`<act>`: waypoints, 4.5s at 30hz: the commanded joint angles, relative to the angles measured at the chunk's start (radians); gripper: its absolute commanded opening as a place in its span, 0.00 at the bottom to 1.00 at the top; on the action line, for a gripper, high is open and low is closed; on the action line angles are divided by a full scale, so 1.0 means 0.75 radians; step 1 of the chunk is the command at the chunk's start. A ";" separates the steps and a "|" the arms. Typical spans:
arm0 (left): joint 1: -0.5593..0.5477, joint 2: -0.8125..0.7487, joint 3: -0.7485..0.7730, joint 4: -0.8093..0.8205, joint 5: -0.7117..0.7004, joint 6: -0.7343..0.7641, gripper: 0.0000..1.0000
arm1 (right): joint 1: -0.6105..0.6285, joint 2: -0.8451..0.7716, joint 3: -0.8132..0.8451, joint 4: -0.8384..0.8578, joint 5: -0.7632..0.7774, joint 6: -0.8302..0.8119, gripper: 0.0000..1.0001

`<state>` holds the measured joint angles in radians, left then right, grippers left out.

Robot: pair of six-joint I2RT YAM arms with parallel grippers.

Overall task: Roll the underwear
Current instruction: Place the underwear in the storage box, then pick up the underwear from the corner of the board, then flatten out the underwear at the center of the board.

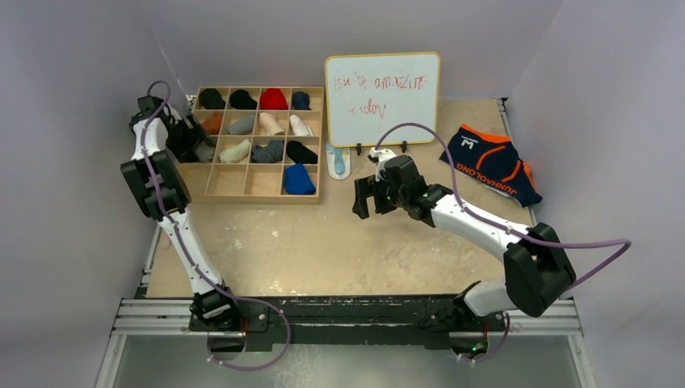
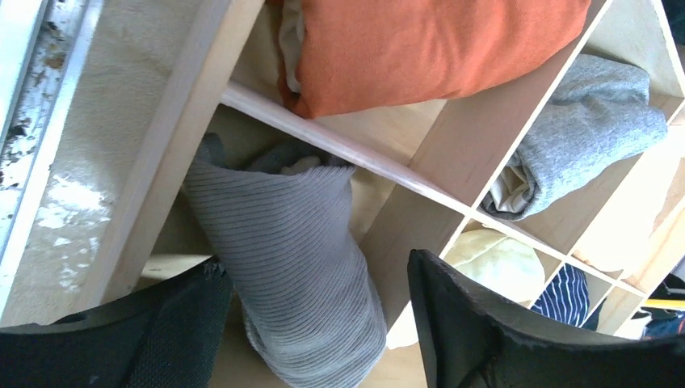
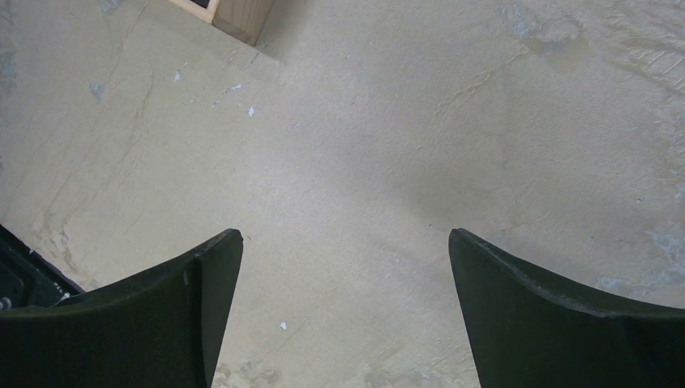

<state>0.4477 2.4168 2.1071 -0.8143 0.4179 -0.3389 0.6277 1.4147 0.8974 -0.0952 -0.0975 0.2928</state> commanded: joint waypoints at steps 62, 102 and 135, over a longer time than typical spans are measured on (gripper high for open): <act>-0.875 -1.658 -1.697 0.731 0.134 -0.146 0.96 | -0.882 1.030 0.997 -0.277 0.482 -0.116 0.67; -1.038 -1.746 -1.825 1.013 0.207 -0.279 0.98 | -0.498 -0.545 0.532 -0.166 -0.199 0.410 0.00; -2.001 -1.112 -1.834 1.824 -0.668 -0.298 1.00 | -0.223 -0.550 0.476 -0.159 0.076 0.537 0.00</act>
<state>-1.0859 1.5810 0.7219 0.4534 -0.0784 -0.5961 0.4538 1.0142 1.2346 -0.2497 -0.0505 0.6964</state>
